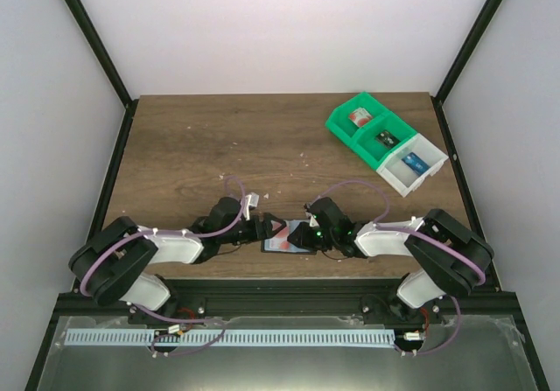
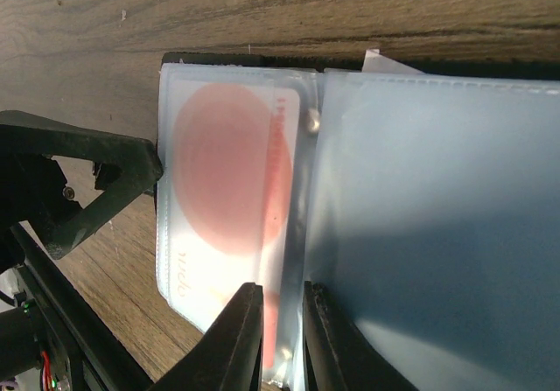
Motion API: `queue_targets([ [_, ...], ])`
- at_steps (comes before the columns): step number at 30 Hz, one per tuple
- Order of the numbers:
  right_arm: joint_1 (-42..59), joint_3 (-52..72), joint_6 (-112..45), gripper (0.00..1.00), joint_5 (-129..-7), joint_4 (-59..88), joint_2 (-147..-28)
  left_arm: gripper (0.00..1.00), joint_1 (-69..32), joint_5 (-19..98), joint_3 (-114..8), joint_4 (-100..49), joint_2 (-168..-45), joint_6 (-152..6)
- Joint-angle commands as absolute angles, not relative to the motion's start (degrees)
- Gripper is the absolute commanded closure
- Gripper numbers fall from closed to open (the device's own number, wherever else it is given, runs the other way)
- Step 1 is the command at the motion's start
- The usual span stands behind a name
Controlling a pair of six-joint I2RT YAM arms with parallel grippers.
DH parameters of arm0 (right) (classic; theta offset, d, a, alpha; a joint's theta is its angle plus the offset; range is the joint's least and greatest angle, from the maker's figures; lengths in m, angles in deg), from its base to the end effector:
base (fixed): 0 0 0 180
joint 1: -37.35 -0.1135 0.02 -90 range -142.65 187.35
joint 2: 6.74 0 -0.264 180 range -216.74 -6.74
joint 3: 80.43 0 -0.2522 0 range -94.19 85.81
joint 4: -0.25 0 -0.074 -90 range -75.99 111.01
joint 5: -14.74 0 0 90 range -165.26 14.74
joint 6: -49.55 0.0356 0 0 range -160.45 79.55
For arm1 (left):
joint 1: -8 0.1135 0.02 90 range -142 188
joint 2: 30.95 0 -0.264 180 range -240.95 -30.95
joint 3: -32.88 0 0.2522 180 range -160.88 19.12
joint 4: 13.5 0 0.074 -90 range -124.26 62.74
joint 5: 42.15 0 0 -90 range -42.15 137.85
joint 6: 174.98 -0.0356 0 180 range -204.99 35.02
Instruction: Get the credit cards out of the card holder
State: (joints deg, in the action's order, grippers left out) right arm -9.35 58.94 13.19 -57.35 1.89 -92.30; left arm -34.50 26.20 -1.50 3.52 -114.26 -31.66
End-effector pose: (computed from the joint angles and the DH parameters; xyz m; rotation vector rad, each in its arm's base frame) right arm 0.1650 0.1911 0.1203 -0.0057 2.6823 1.0889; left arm 0.1724 -0.1758 0.1290 0.0275 2.4165 -1.2984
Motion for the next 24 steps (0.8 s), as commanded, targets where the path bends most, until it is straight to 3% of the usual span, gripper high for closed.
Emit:
queue_targets([
  [1, -9.8, 59.9, 12.9, 0.84, -59.0, 4.0, -92.2, 0.08, -34.3, 26.6, -2.6, 3.1, -115.7, -33.0],
  [24, -9.8, 60.3, 13.1, 0.85, -59.2, 3.0, -93.5, 0.08, -34.2, 27.6, -0.8, 2.8, -115.1, -32.9],
])
